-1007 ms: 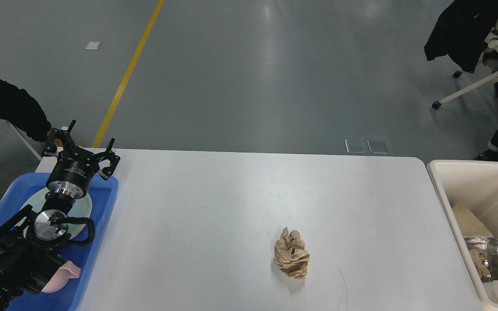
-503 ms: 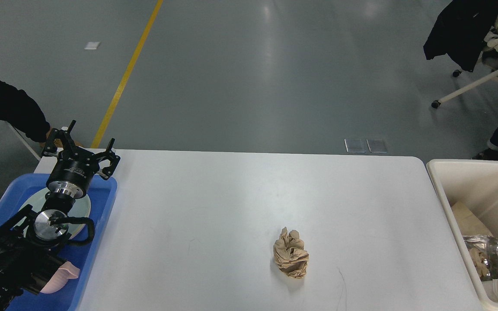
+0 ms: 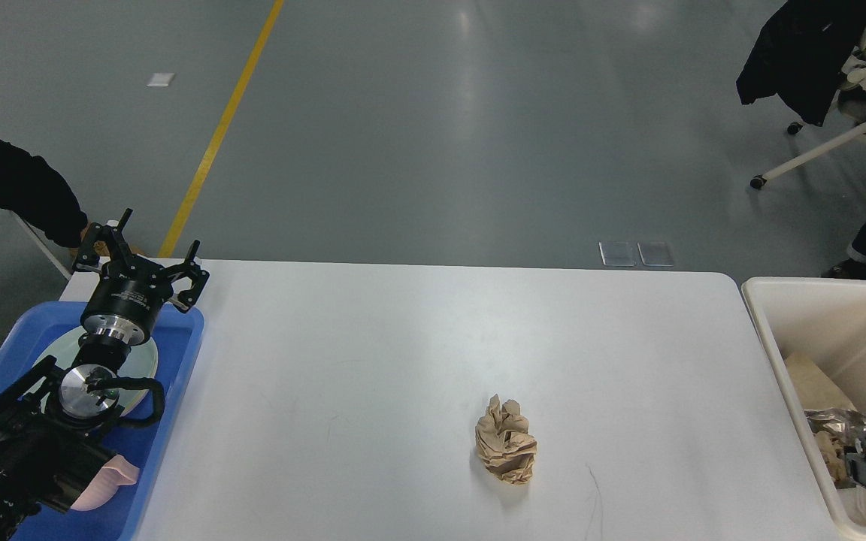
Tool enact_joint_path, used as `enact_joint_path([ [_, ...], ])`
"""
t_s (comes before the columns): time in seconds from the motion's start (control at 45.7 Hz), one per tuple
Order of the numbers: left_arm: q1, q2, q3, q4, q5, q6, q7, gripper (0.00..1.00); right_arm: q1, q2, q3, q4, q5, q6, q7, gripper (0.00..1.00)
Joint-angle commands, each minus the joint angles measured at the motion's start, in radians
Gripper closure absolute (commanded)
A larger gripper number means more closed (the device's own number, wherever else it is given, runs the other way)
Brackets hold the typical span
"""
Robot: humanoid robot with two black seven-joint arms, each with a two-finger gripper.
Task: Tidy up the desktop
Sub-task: 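Raise the right gripper out of the bin toward the far side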
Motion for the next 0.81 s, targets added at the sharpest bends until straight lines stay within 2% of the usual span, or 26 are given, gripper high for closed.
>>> enact_joint_path([
  [0.0,0.0,0.0,0.0,0.0,0.0,0.0,0.0,0.04,0.0,0.002,0.01,0.002,0.001,-0.001,0.0,0.18],
  [0.022,0.0,0.0,0.0,0.0,0.0,0.0,0.0,0.04,0.0,0.002,0.015,0.0,0.001,-0.001,0.0,0.06],
  [0.044,0.0,0.0,0.0,0.0,0.0,0.0,0.0,0.04,0.0,0.002,0.019,0.0,0.001,-0.001,0.0,0.0],
  [0.306,0.0,0.0,0.0,0.0,0.0,0.0,0.0,0.04,0.024,-0.001,0.035,0.022,0.003,0.014,0.0,0.0],
  [0.46,0.0,0.0,0.0,0.0,0.0,0.0,0.0,0.04,0.176,-0.076,0.047,0.101,0.012,0.054,0.0,0.0],
  [0.525,0.0,0.0,0.0,0.0,0.001,0.0,0.0,0.04,0.299,-0.12,0.046,0.164,0.012,0.132,-0.001,0.0],
  [0.591,0.0,0.0,0.0,0.0,0.0,0.0,0.0,0.04,0.46,-0.133,0.024,0.218,0.012,0.254,-0.001,0.0],
  [0.722,0.0,0.0,0.0,0.0,0.0,0.0,0.0,0.04,0.79,-0.121,0.019,0.269,0.017,0.612,-0.001,0.0],
  [0.788,0.002,0.0,0.0,0.0,0.0,0.0,0.0,0.04,0.915,-0.072,0.021,0.279,0.018,0.764,-0.001,0.0],
])
